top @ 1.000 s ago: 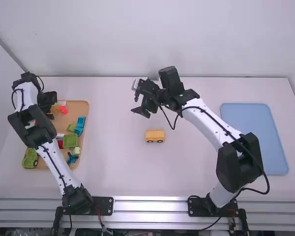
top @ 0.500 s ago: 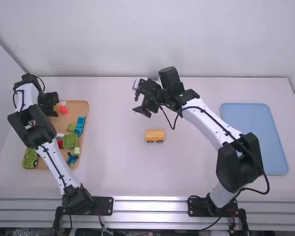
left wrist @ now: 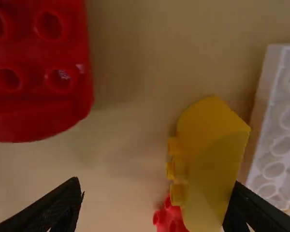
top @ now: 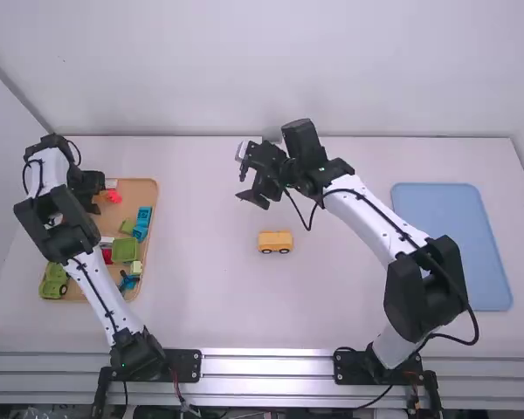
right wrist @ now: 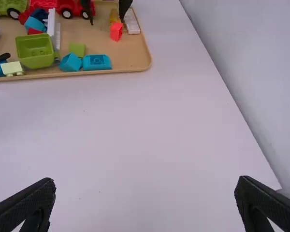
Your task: Assemble lego blocks to make yellow taxi
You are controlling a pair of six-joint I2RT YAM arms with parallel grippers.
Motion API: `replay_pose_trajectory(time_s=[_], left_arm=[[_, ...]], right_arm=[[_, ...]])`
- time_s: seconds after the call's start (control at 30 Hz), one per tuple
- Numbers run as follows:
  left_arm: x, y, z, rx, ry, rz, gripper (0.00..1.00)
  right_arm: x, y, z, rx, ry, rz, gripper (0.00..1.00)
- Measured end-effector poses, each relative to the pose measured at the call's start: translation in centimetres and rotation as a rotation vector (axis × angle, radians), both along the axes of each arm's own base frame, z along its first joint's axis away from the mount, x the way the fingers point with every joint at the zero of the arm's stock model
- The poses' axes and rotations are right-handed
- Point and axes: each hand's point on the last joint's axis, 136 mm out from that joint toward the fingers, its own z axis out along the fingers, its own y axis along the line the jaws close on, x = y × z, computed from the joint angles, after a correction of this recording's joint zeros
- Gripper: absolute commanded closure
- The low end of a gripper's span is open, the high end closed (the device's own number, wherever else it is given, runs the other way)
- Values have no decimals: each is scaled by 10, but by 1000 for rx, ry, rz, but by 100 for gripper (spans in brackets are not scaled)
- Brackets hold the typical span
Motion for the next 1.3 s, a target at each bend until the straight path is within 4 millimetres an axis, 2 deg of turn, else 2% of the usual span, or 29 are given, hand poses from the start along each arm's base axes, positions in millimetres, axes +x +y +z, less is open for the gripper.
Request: replay_pose_trajectory(time_s=[0.27,0.5,0.57,0.87,1.07,1.2,1.3], left_arm=[[-7,-2,-1,-4,31,-25,33],[-17,-4,-1,-5,74,-54,36],[-19,-3,-1,-1,85,-54,41],[-23,0,-8,21,103,-54,42],[-23,2,-11,33,105,-57,59],[-21,3,-11,39,98,-65,65],[-22,3,-11,36,101,-68,63]], right_arm=[[0,0,0,-6,-16,11,1],[0,0,0,-6,-18,12,1],[0,0,0,-7,-18,12,1],[0,0,0,-7,-18,12,1],[0,0,0,-6,-17,12,1],[0,0,0,-7,-17,12,1],[0,0,0,-6,-17,12,1]])
